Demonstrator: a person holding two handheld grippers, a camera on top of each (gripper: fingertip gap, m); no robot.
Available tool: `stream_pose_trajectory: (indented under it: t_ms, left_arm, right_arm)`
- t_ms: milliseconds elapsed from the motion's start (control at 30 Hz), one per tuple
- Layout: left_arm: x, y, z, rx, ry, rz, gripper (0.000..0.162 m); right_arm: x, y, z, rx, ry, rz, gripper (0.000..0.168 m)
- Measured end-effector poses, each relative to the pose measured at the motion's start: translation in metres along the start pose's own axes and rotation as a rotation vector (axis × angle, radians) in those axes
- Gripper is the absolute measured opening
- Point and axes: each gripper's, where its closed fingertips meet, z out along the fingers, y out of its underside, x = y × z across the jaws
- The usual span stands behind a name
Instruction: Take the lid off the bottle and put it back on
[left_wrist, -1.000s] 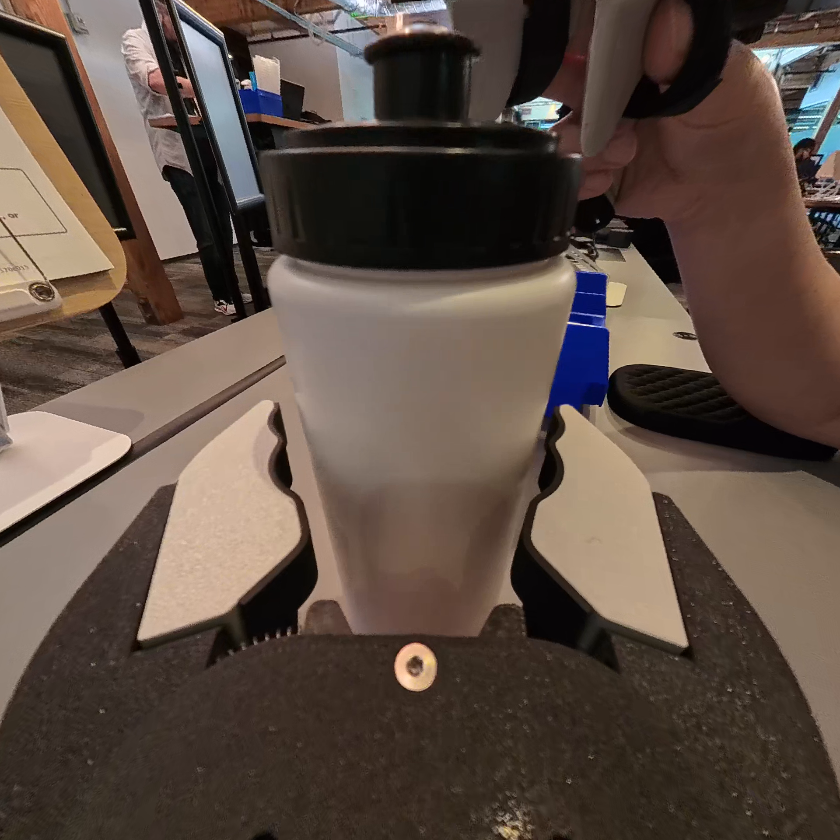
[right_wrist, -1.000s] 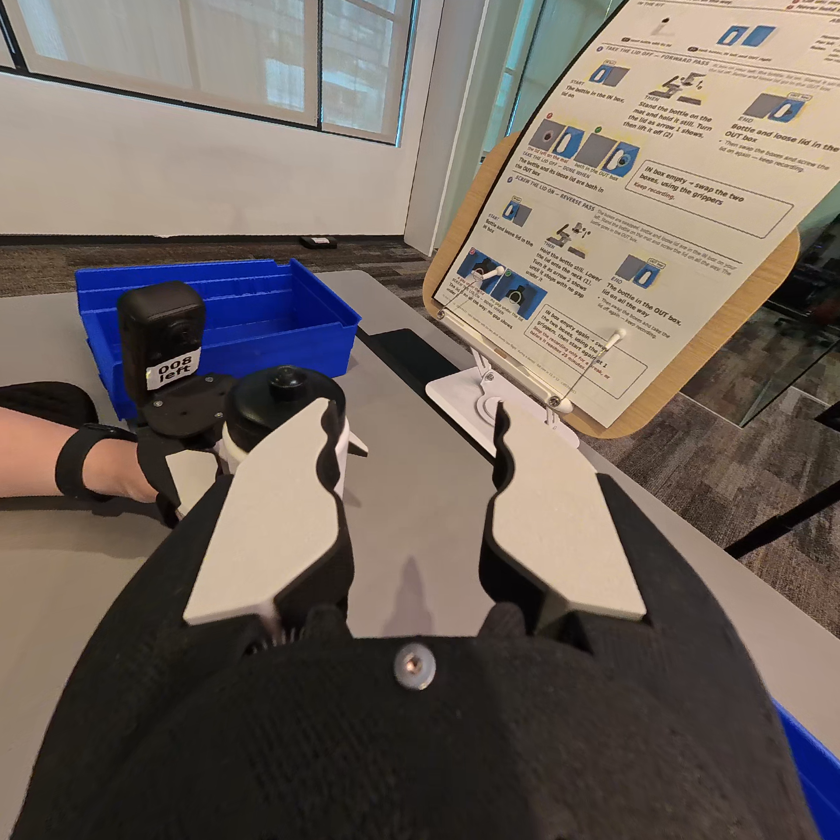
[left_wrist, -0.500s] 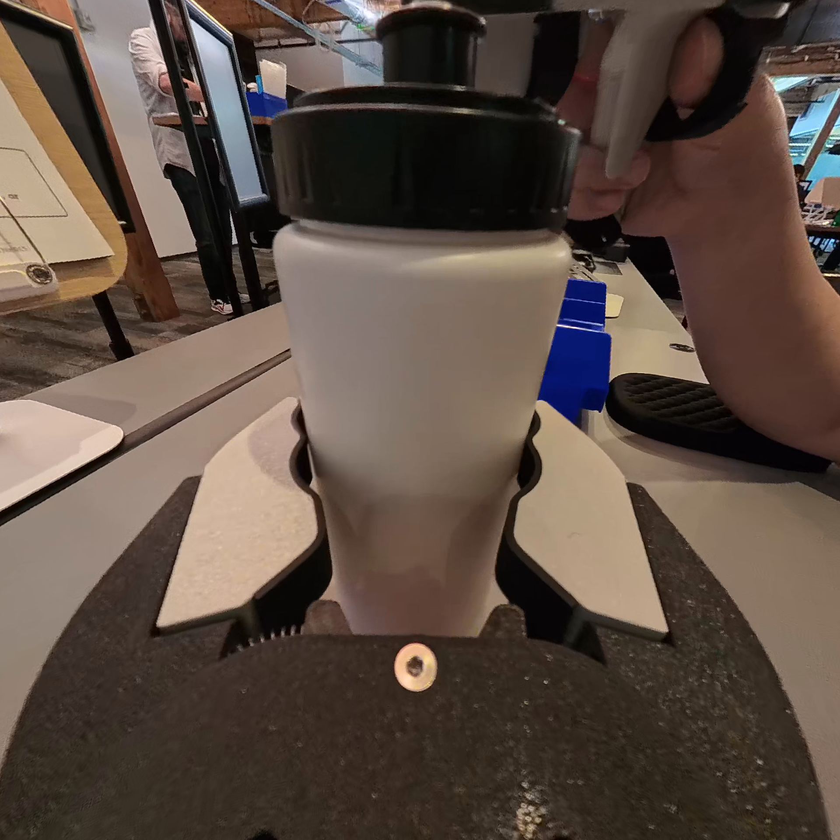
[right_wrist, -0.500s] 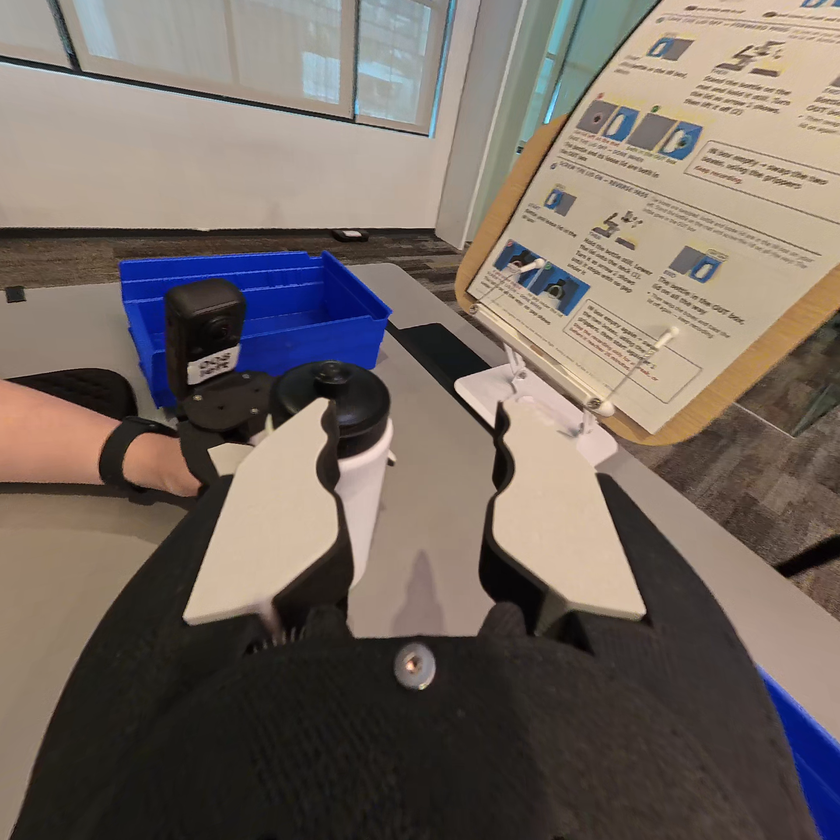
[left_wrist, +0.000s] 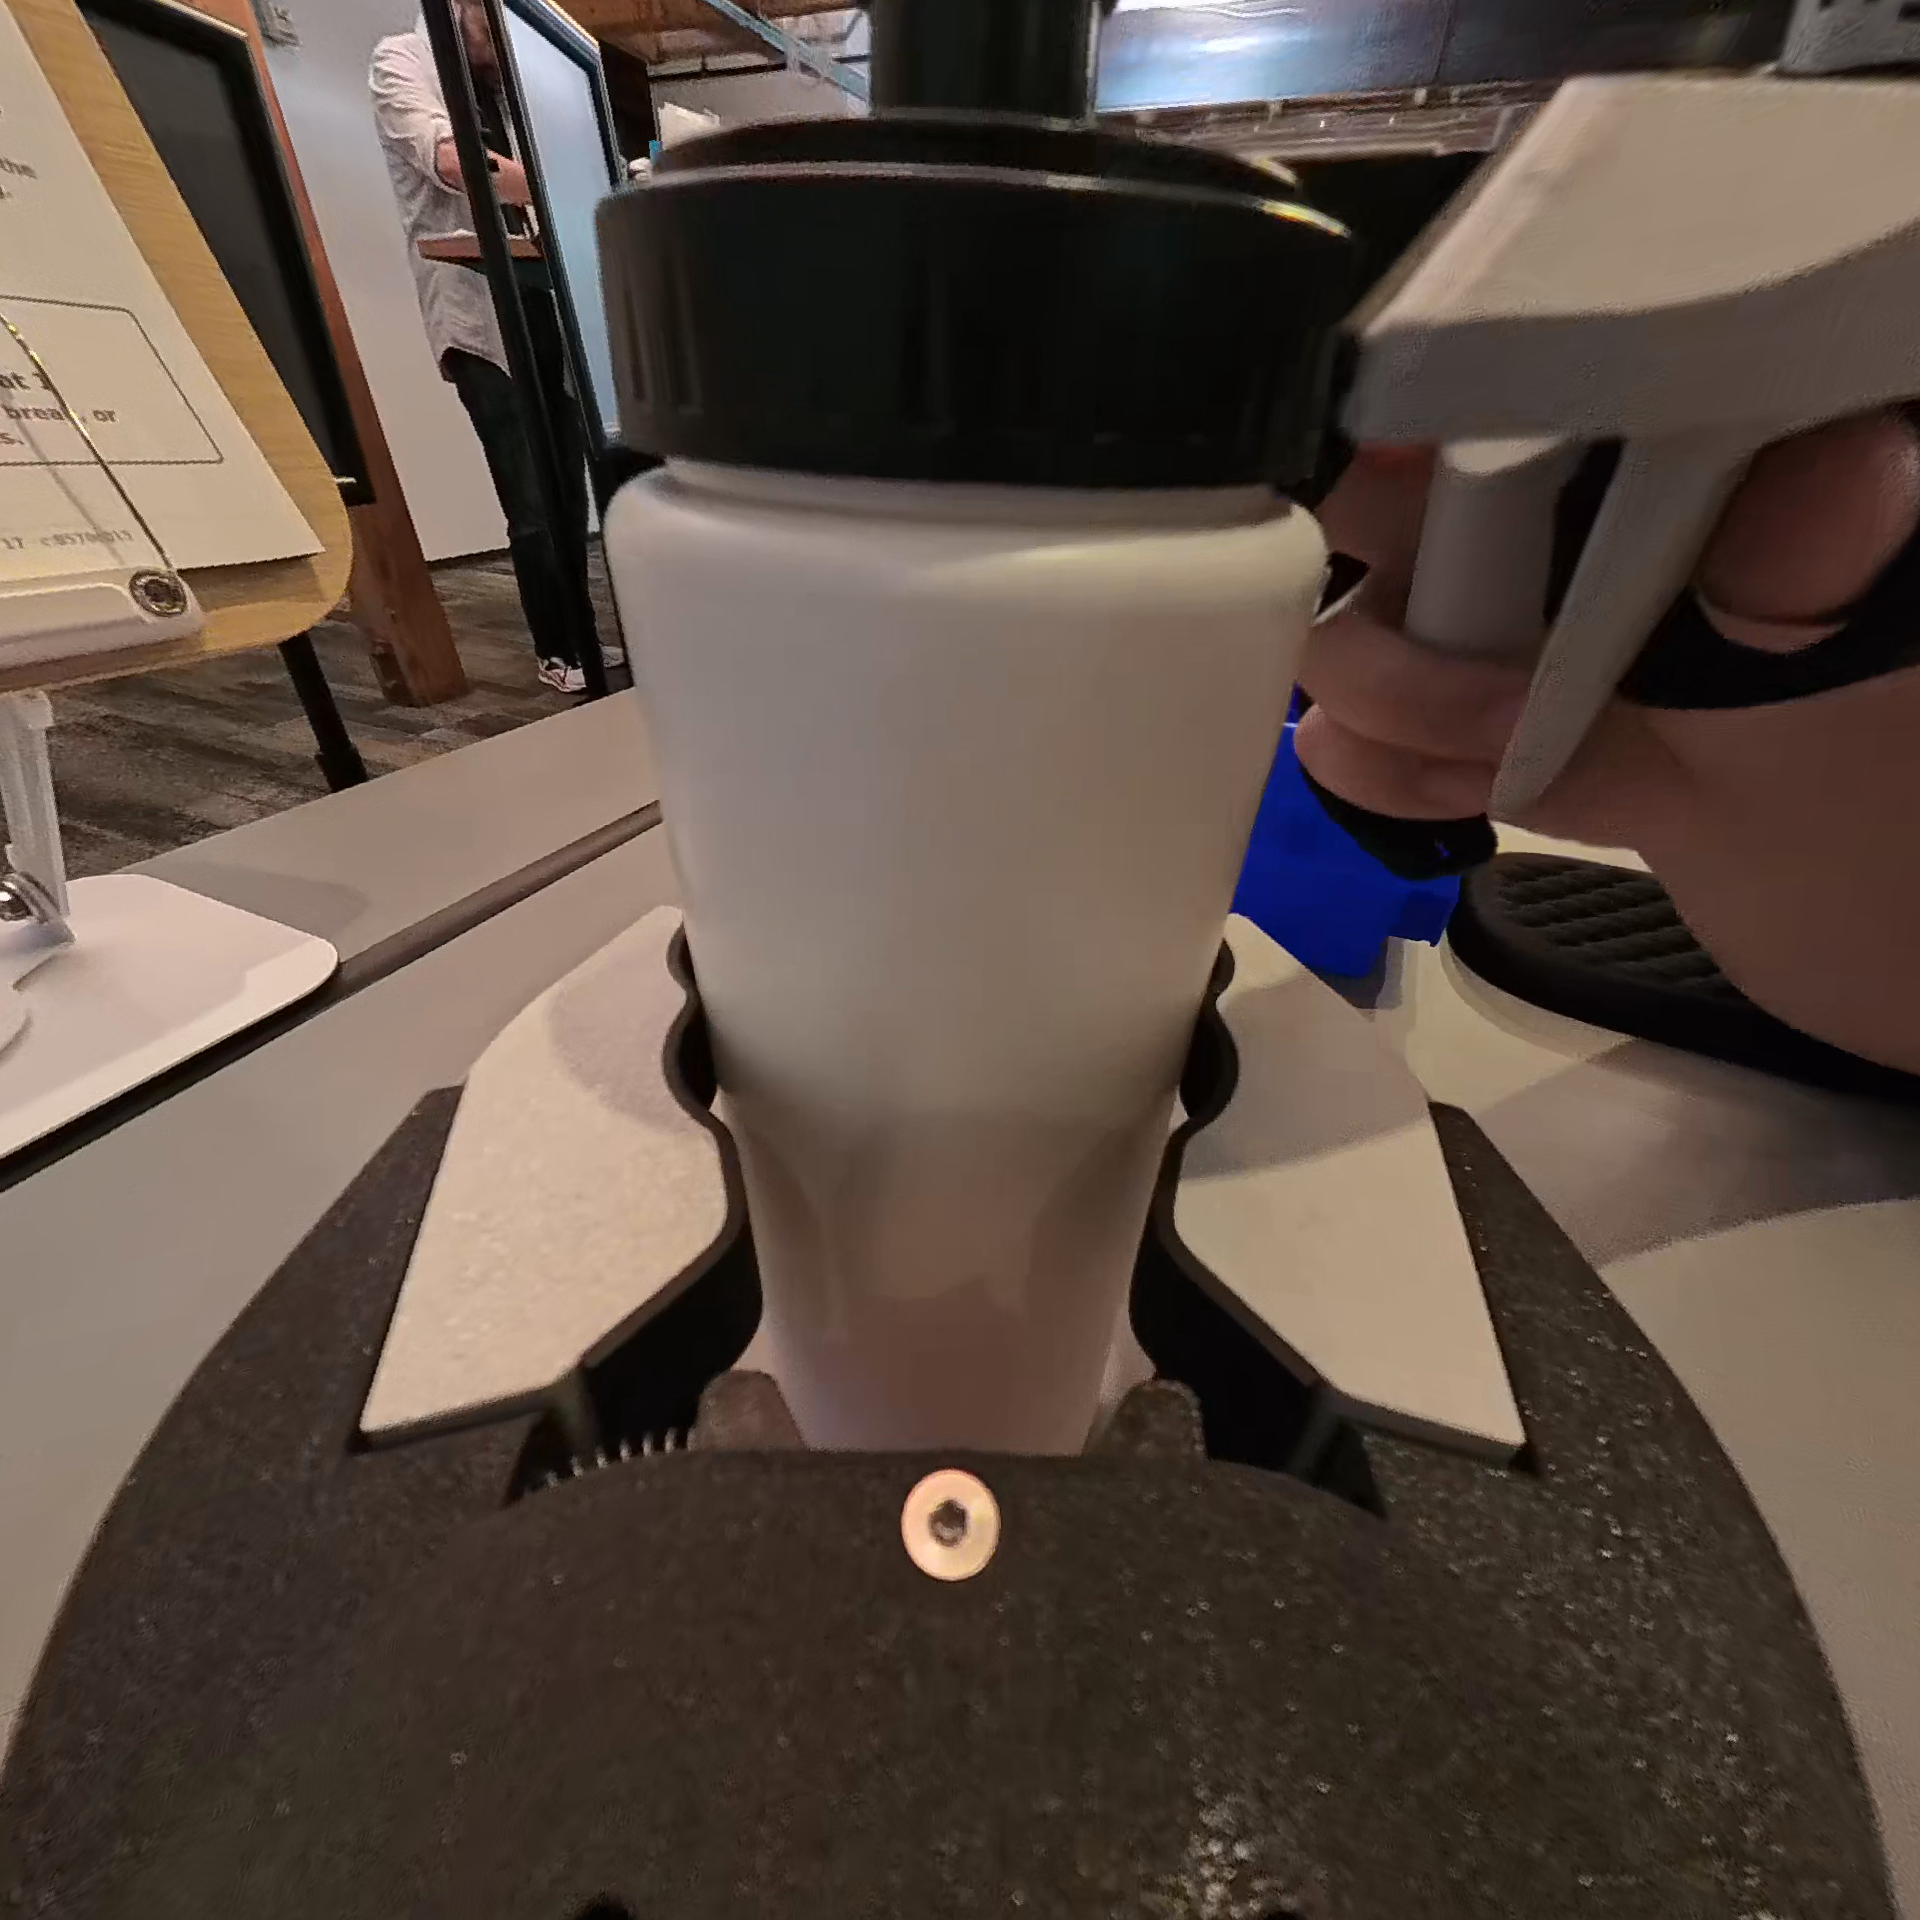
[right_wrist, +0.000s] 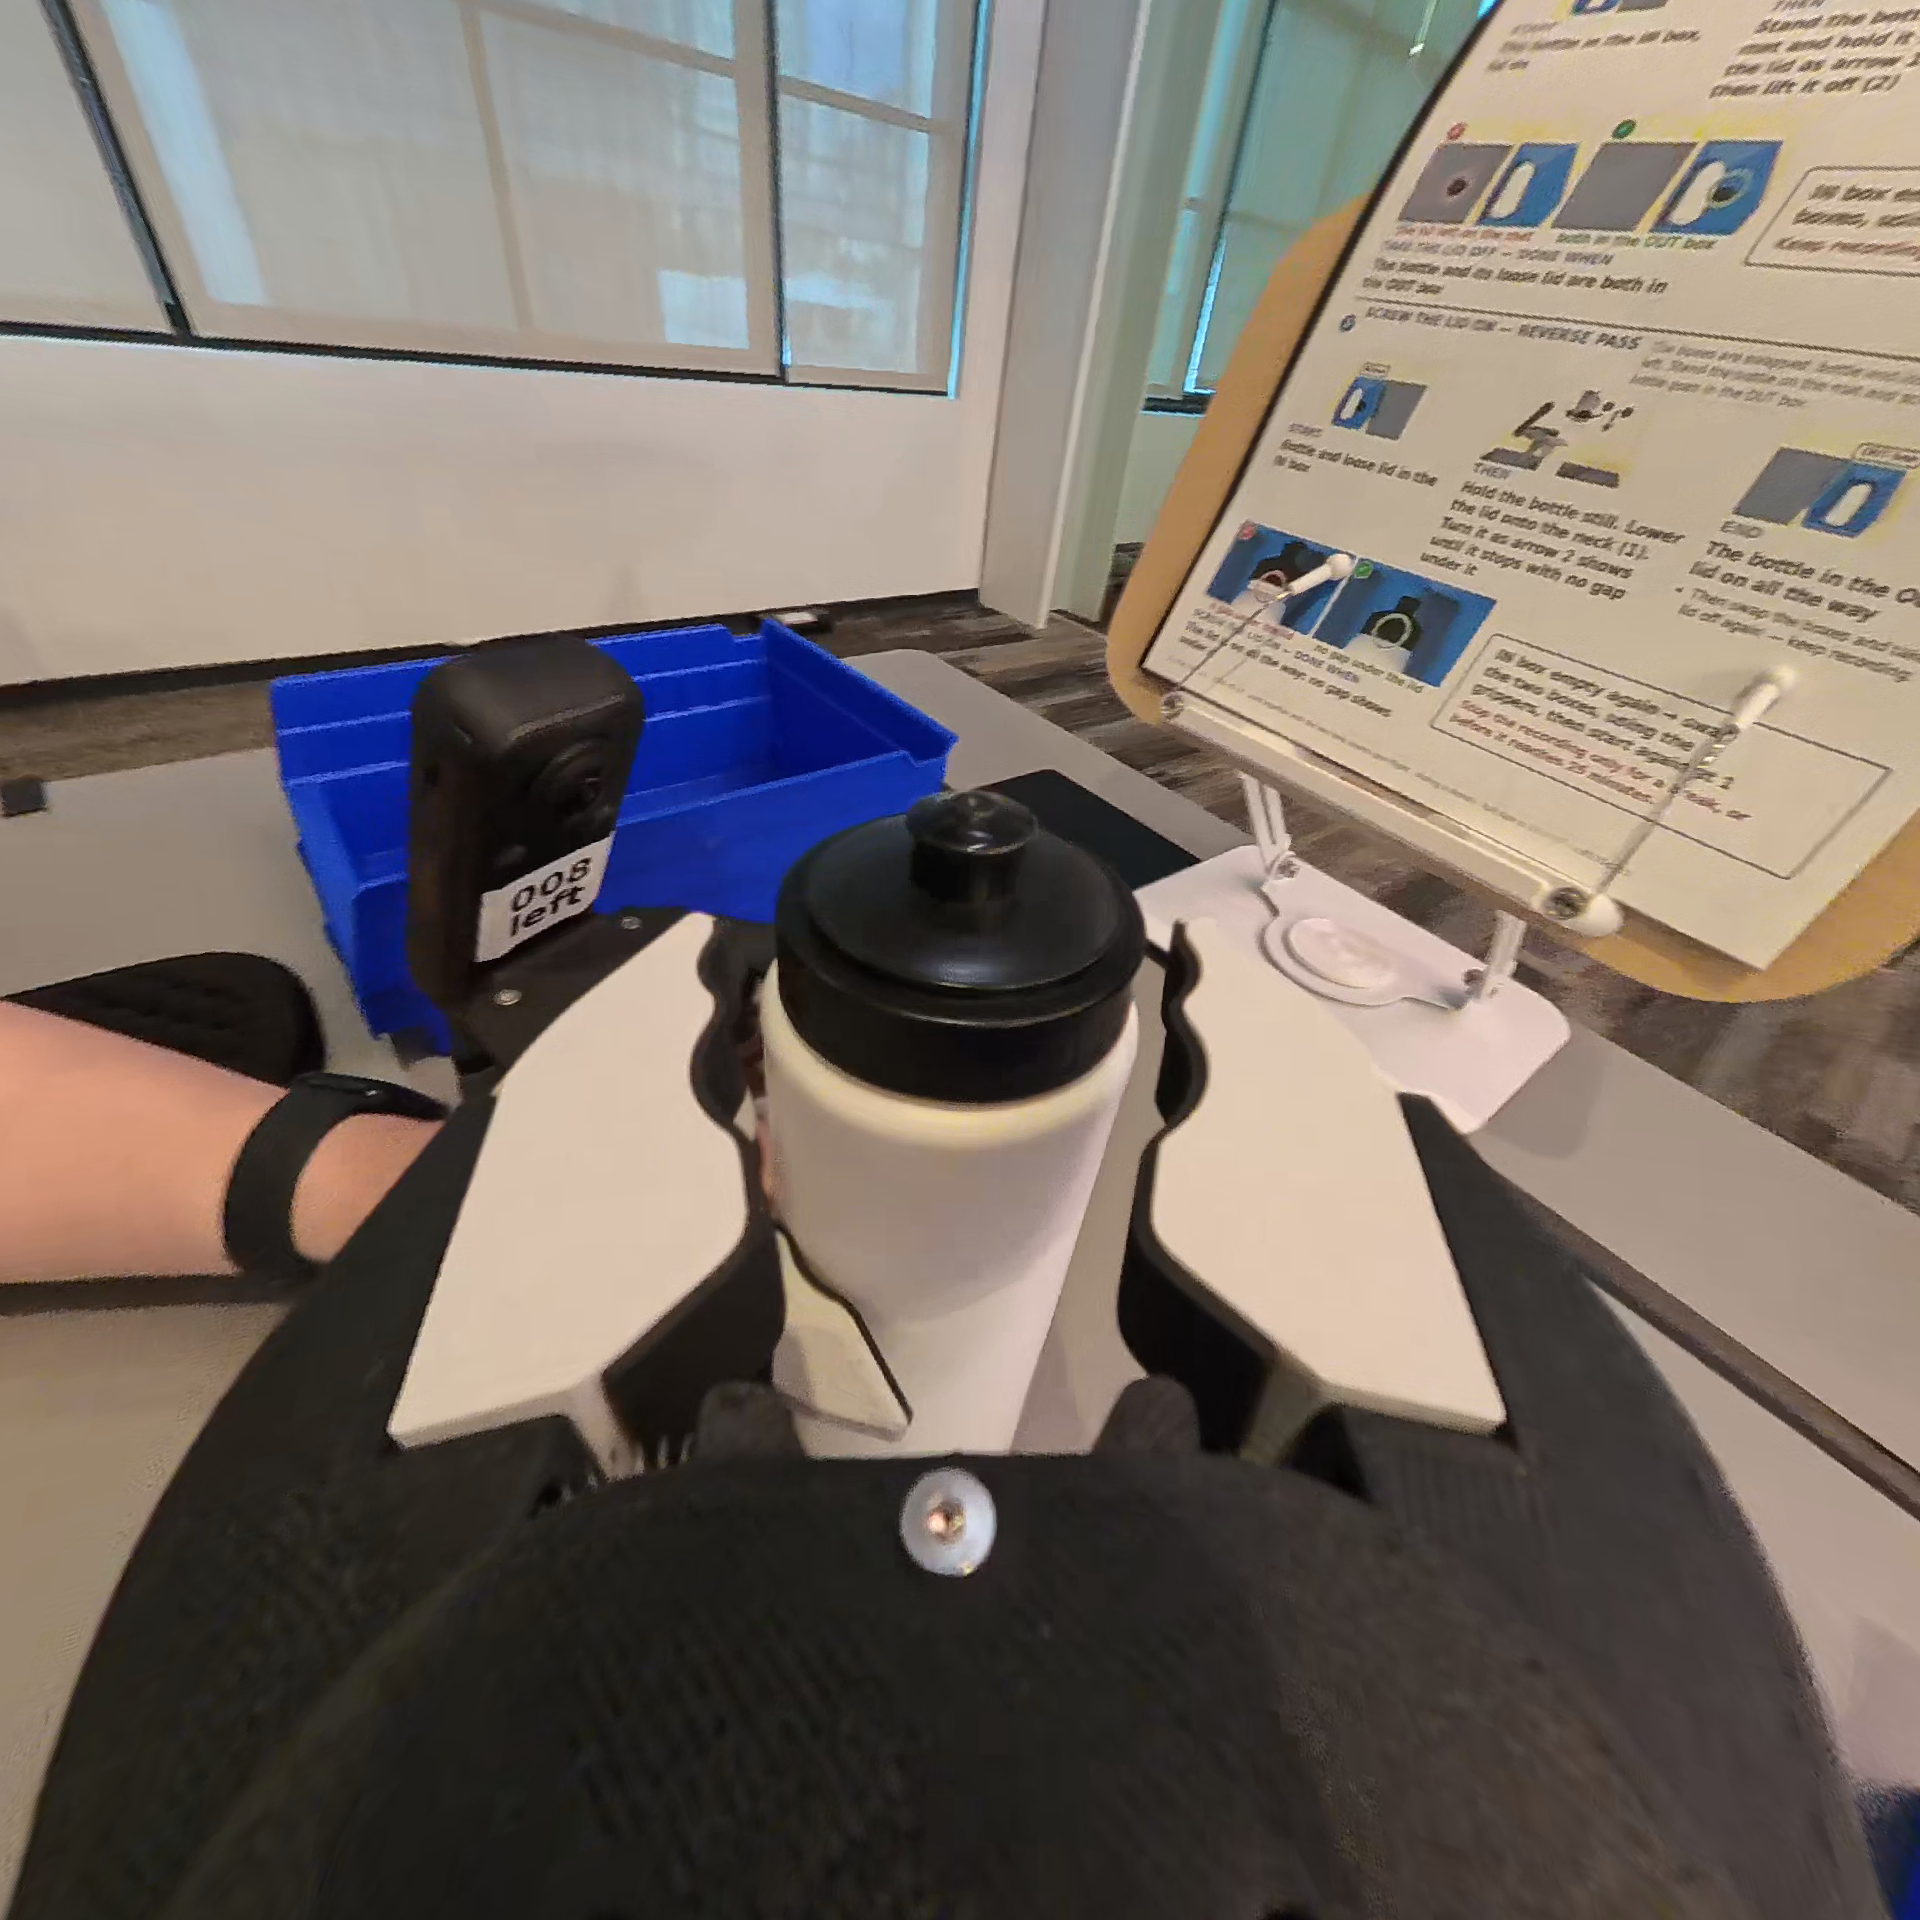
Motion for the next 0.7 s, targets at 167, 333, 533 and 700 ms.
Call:
stream_pose_trajectory:
  t_ms: [167, 333, 533, 700]
  left_arm:
    - [0.0006, 0.0000, 0.0022, -0.004, -0.015, 0.005, 0.089]
    - [0.0008, 0.0004, 0.0031, -0.008, -0.024, 0.001, 0.089]
    - [0.0010, 0.0018, 0.0032, -0.031, -0.022, 0.001, 0.088]
    - [0.0015, 0.0024, 0.0046, -0.041, -0.010, 0.007, 0.087]
  right_arm:
    - [0.0053, 0.0039, 0.0031, 0.003, 0.055, 0.030, 0.078]
    - [0.0042, 0.0032, 0.0035, 0.020, 0.050, 0.046, 0.073]
    - [0.0039, 0.0041, 0.0024, 0.004, -0.001, 0.040, 0.072]
    - [0.0051, 0.0048, 0.0008, 0.003, -0.079, 0.045, 0.072]
